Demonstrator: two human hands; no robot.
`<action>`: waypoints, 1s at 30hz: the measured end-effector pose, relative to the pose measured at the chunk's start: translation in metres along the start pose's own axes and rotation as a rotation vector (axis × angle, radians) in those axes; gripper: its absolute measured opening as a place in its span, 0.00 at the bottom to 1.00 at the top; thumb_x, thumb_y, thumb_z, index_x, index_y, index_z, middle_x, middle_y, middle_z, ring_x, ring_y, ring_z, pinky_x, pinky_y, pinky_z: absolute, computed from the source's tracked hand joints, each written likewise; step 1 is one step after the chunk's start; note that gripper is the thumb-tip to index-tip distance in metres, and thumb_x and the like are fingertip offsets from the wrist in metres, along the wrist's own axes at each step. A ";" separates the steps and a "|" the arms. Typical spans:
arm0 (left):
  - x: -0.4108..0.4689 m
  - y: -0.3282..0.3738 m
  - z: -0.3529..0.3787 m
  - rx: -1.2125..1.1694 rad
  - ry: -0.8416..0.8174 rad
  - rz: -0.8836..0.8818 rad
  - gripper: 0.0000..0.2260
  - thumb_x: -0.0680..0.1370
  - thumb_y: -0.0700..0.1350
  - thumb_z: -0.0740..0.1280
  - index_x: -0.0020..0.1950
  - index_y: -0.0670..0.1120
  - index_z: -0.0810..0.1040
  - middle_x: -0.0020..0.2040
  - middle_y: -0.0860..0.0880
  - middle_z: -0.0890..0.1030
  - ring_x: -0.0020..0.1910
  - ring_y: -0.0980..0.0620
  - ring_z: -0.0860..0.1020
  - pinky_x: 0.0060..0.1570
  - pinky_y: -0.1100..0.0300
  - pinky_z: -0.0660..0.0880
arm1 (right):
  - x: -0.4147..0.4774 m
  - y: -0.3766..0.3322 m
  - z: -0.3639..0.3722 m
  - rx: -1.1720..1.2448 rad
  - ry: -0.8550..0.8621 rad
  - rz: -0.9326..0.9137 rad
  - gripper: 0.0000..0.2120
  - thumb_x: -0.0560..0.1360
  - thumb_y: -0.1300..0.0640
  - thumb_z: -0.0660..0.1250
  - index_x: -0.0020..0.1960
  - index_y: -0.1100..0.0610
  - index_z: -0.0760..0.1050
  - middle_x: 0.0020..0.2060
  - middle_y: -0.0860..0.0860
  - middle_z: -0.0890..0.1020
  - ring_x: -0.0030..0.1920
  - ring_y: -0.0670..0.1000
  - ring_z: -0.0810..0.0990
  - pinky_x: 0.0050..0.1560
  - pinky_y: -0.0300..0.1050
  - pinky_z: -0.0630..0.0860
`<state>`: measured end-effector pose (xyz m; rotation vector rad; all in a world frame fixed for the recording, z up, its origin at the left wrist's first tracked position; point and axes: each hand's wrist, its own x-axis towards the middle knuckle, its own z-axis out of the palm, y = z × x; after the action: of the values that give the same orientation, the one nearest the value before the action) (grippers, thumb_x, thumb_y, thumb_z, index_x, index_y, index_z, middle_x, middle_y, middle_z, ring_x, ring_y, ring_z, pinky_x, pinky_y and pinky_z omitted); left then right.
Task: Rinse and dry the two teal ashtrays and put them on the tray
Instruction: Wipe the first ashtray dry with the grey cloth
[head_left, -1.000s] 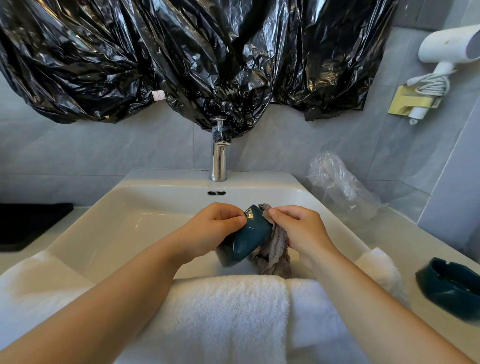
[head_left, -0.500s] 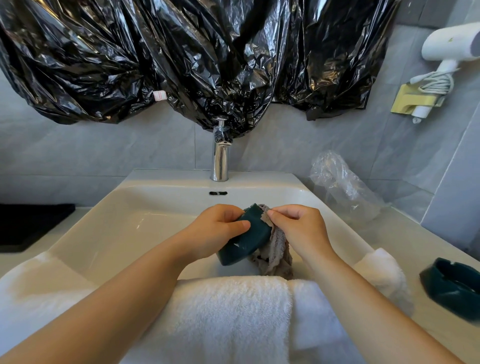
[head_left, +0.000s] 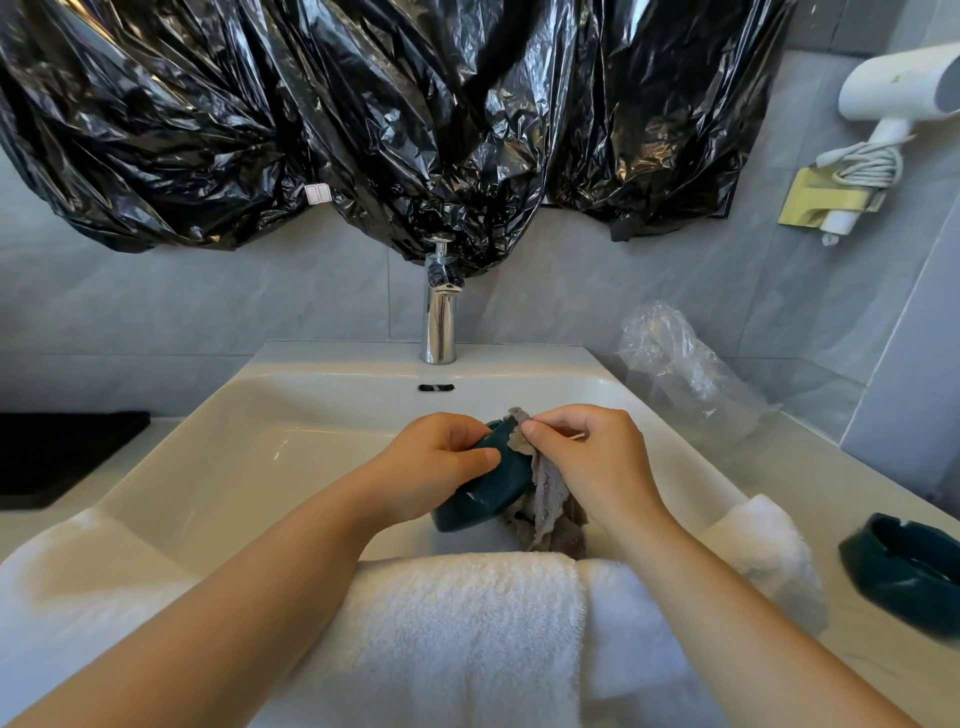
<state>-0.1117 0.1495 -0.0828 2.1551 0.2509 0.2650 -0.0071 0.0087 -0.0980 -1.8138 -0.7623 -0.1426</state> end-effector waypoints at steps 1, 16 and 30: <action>0.000 0.000 0.000 0.004 0.007 0.004 0.08 0.80 0.42 0.62 0.49 0.42 0.81 0.47 0.41 0.83 0.41 0.50 0.77 0.47 0.56 0.75 | -0.002 -0.003 0.000 -0.007 -0.010 -0.047 0.03 0.74 0.55 0.72 0.46 0.51 0.85 0.40 0.44 0.84 0.42 0.42 0.81 0.39 0.27 0.73; -0.001 0.000 -0.003 -0.090 0.062 0.025 0.10 0.81 0.42 0.62 0.52 0.37 0.79 0.49 0.36 0.82 0.42 0.48 0.77 0.45 0.55 0.72 | 0.000 -0.001 -0.002 0.046 0.026 0.105 0.11 0.76 0.51 0.68 0.56 0.55 0.81 0.49 0.48 0.83 0.51 0.47 0.80 0.45 0.33 0.74; -0.005 0.005 -0.003 -0.179 -0.031 0.008 0.09 0.81 0.41 0.62 0.58 0.45 0.79 0.50 0.45 0.84 0.43 0.51 0.80 0.38 0.61 0.75 | 0.008 0.005 -0.003 0.381 -0.013 0.350 0.03 0.77 0.58 0.69 0.48 0.53 0.81 0.48 0.54 0.85 0.53 0.54 0.83 0.60 0.57 0.78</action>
<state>-0.1170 0.1475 -0.0774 1.9817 0.1937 0.2489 0.0028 0.0085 -0.0970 -1.5532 -0.4344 0.2301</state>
